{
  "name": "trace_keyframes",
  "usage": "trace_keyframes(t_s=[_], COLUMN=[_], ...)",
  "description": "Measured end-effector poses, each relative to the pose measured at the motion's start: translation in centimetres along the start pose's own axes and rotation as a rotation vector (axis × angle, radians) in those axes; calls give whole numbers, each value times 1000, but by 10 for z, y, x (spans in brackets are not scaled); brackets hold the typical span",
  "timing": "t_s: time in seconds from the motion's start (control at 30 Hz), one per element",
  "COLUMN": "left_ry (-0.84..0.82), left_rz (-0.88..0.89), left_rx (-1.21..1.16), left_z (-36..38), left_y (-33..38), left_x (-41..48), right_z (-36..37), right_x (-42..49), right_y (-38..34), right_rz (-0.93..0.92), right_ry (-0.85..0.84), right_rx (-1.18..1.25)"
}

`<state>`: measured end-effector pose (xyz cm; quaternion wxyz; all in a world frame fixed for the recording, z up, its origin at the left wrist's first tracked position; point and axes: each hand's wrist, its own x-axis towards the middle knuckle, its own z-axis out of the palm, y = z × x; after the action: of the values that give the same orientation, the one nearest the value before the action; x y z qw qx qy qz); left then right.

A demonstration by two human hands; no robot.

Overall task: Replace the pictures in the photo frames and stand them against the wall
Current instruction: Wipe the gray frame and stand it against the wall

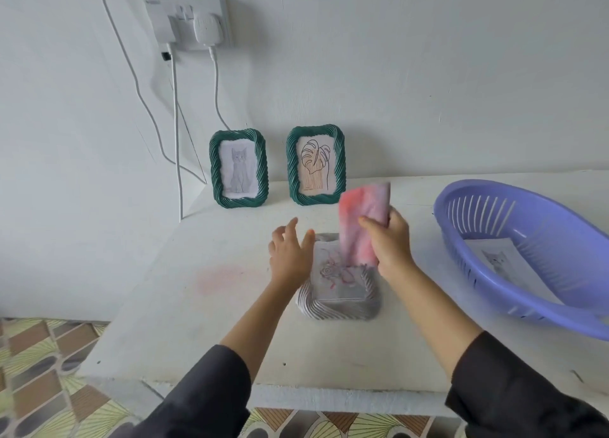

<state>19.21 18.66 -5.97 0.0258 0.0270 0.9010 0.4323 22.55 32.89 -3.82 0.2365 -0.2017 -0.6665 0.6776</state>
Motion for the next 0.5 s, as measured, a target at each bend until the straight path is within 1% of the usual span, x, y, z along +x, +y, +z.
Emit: trace_keyframes(t_s=[0.03,0.07,0.1,0.17,0.23,0.27,0.33,0.43,0.5], left_ry=[-14,-41,-60,-56,-49,-48,-48,-58,-64], left_rz=[35,74,115,187,191,191,199,199,188], left_rx=[149,248,313,357,326,321,338,384,388], left_z=[5,10,15,21,21,21,22,21,20], left_y=[-15,-27,-37,-48,-49,-50,-52,-52,-51], left_x=[3,5,6,8,10,10,10,11,11], right_z=[-3,-3,-1,7,17,21,19,-10,-35], right_x=[5,9,14,18,14,11,1,-21,-32], right_y=[0,3,9,26,44,51,53,50,47], right_rz=[-172,-323,-419,-466,-487,-509,-546,-599,-605], right_ry=[30,15,-59,-310,-542,-604,-668,-821,-883], right_rx=[-218,-438,-630,-918,-1114,-1160,-1155,-1095,-1070])
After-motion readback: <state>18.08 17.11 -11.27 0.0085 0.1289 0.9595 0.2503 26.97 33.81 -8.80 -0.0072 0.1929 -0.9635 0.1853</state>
